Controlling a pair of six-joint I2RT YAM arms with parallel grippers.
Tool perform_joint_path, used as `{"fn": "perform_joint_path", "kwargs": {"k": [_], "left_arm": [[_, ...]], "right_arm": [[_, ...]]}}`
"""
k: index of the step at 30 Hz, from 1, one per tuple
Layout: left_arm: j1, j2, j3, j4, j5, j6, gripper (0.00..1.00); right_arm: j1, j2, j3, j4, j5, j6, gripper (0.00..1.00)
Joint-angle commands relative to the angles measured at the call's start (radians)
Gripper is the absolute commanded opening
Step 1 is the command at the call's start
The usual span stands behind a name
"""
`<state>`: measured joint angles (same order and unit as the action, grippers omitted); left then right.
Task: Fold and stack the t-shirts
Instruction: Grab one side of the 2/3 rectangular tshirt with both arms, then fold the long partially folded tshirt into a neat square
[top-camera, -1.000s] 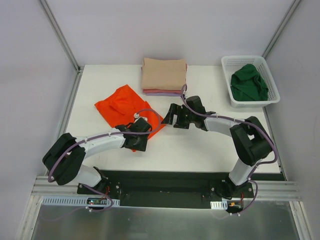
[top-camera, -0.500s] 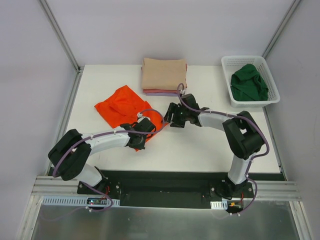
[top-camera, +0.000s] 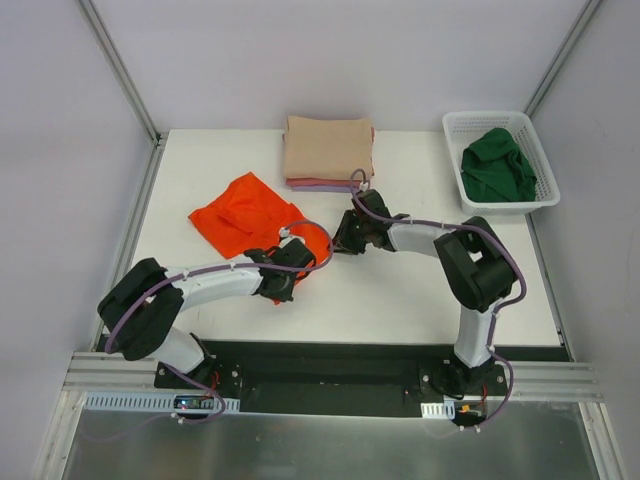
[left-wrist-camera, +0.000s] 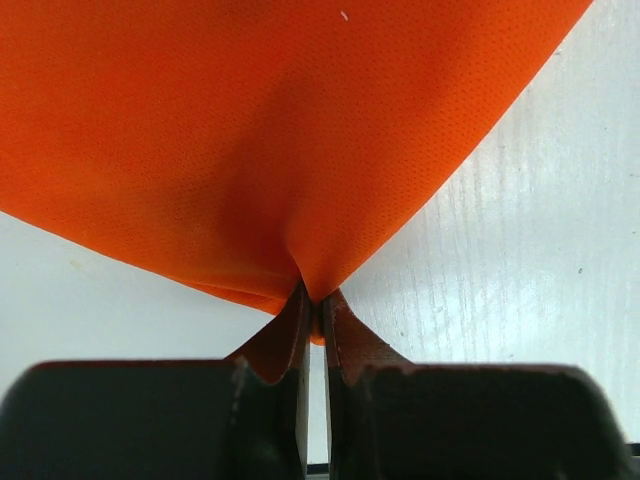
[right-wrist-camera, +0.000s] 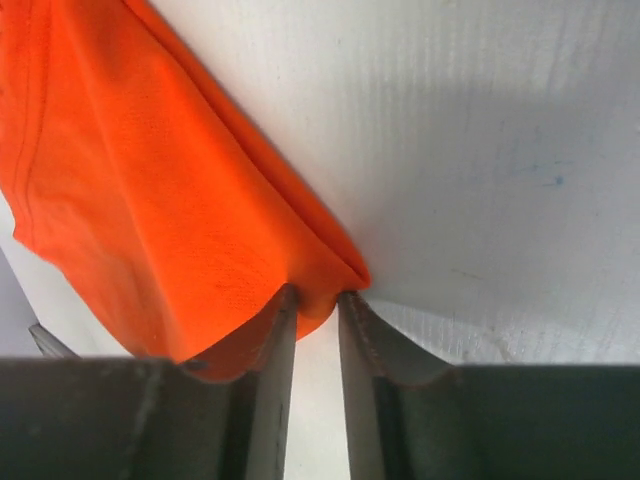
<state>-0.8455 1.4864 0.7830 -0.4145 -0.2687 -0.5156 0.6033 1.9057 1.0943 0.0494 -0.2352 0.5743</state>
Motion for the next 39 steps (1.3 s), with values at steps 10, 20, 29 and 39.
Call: {"fn": "perform_joint_path", "kwargs": {"k": [10,20,29,39], "left_arm": [[-0.136,-0.032,0.064,-0.035,0.201,-0.070,0.00],[-0.345,0.000,0.260,-0.029,0.393,-0.225,0.00],[-0.438,0.028,0.436,0.032,0.539,-0.219,0.00],[-0.435,-0.078,0.371,0.115,0.543,-0.255,0.00]], "right_arm": [[-0.026,-0.157,-0.123,0.015,0.064,-0.077,0.00],[-0.100,-0.604,-0.246,-0.423,0.165,-0.310,0.00],[-0.160,-0.915,-0.110,-0.856,0.376,-0.429,0.00],[-0.166,-0.832,0.055,-0.941,0.384,-0.458,0.00]]}}
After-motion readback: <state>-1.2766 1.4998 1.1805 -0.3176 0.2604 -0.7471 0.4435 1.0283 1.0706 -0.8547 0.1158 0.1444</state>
